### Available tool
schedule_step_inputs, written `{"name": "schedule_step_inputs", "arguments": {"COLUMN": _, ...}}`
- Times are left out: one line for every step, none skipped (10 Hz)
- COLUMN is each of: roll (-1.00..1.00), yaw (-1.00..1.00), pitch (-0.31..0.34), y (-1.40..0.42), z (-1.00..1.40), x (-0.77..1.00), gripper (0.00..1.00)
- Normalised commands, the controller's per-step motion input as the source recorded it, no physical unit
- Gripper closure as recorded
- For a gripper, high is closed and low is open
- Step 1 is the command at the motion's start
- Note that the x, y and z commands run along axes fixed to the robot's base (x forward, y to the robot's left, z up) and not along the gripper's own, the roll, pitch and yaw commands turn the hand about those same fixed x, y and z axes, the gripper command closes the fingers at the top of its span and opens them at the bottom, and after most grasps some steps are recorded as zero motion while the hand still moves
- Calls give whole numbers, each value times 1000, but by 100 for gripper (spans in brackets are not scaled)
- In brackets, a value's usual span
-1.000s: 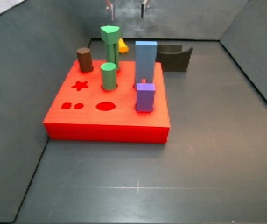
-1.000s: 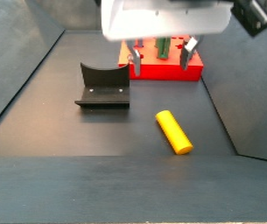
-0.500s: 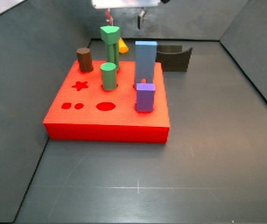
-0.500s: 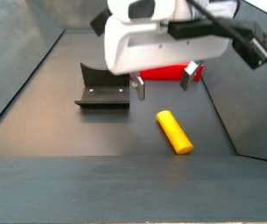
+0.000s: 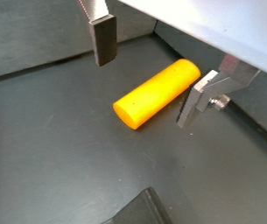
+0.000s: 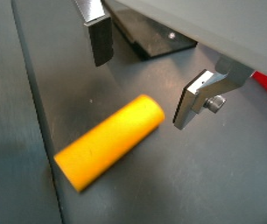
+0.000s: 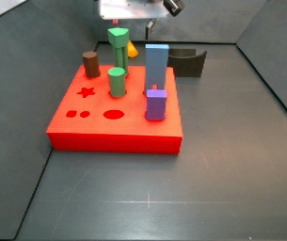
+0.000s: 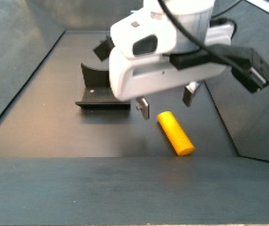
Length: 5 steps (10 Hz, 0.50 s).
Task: Pick up the oval object. Move up. Place the oval object on the fixture. Regrasp the oval object. Move to above the board. Insert the oval object.
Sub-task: Pick up the oval object.
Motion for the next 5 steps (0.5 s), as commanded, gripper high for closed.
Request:
{"name": "schedule_step_inputs", "arguments": {"roll": -276, "yaw": 6, "pitch": 0, "y": 140, "z": -631, "x": -26, "gripper": 0}}
{"name": "schedule_step_inputs", "arguments": {"roll": -273, "yaw": 6, "pitch": 0, "y": 131, "z": -634, "x": -26, "gripper": 0}}
{"name": "schedule_step_inputs", "arguments": {"roll": -269, "yaw": 9, "pitch": 0, "y": 131, "z": -560, "x": 0, "gripper": 0}}
{"name": "schedule_step_inputs", "arguments": {"roll": -220, "yaw": 0, "pitch": 0, "y": 114, "z": -460, "x": 0, "gripper": 0}}
{"name": "schedule_step_inputs", "arguments": {"roll": -193, "yaw": 0, "pitch": 0, "y": 89, "z": -466, "x": 0, "gripper": 0}}
